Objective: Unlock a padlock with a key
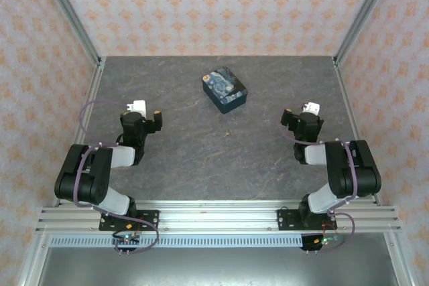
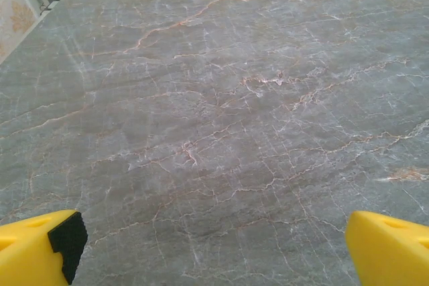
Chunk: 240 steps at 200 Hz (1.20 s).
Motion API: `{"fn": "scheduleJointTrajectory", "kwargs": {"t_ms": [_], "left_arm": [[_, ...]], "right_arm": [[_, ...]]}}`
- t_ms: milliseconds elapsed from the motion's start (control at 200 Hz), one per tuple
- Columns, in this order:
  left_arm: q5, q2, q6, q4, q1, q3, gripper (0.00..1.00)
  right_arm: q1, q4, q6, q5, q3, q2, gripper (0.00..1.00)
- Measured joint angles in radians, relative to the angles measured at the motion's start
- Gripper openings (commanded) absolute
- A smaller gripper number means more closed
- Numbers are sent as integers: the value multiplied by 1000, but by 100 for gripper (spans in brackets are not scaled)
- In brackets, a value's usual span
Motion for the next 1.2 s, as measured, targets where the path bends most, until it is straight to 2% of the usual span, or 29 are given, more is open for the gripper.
{"fn": "scheduleJointTrajectory", "kwargs": {"t_ms": [876, 951, 1076, 1201], "left_arm": [[0, 0, 0, 0, 5, 2, 100], [0, 0, -1, -43, 5, 19, 100], [-11, -33, -8, -207, 5, 112, 100], [-14, -102, -27, -321, 5, 195, 100]], "right_arm": [[-1, 0, 0, -2, 0, 0, 99], [-5, -2, 0, -4, 0, -2, 99], [-5, -179, 14, 21, 50, -80, 99], [-8, -382, 94, 37, 221, -155, 99]]}}
